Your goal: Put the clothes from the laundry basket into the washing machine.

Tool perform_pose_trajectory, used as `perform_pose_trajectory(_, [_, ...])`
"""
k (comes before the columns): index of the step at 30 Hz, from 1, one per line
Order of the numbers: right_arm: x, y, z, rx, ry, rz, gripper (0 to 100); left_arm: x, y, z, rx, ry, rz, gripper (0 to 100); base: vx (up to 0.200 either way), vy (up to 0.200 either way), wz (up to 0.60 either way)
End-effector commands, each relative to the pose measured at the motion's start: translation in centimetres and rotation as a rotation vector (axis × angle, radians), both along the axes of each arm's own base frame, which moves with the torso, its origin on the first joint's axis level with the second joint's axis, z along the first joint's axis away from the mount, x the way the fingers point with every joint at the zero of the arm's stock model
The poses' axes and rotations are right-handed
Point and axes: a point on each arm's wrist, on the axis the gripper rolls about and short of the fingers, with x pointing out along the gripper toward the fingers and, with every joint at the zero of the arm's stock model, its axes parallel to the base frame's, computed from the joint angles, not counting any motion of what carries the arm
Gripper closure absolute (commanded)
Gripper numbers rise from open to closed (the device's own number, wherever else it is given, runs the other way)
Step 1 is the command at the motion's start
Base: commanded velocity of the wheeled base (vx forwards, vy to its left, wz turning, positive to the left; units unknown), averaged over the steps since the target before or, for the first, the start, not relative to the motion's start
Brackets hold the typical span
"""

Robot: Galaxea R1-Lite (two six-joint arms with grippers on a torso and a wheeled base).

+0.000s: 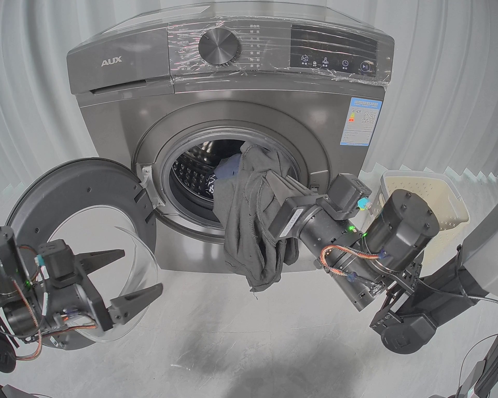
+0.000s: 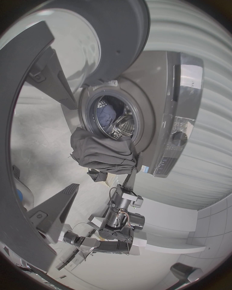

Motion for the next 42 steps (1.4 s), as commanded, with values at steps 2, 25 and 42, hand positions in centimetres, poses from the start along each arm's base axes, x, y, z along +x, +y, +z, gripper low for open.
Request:
perform_pose_trajectory(2, [0.5, 0.3, -0.2, 0.005, -0.007, -0.011, 100, 5.1, -3.5, -2.7, 0.026, 0.087, -0.064, 0, 0.0, 0.0, 0.0])
perform_pose_trajectory(25, [1.2, 0.9, -0.8, 0.002, -0.004, -0.02, 100, 8.2, -9.1, -4.5, -0.034, 0.103, -0.105, 0, 0.0, 0.0, 0.0])
perform_pose_trajectory(42, [1.1, 0.7, -0.7, -0.002, -0.008, -0.024, 100, 11.2, -13.0, -5.9, -0.094, 0.036, -0.041, 0, 0.0, 0.0, 0.0])
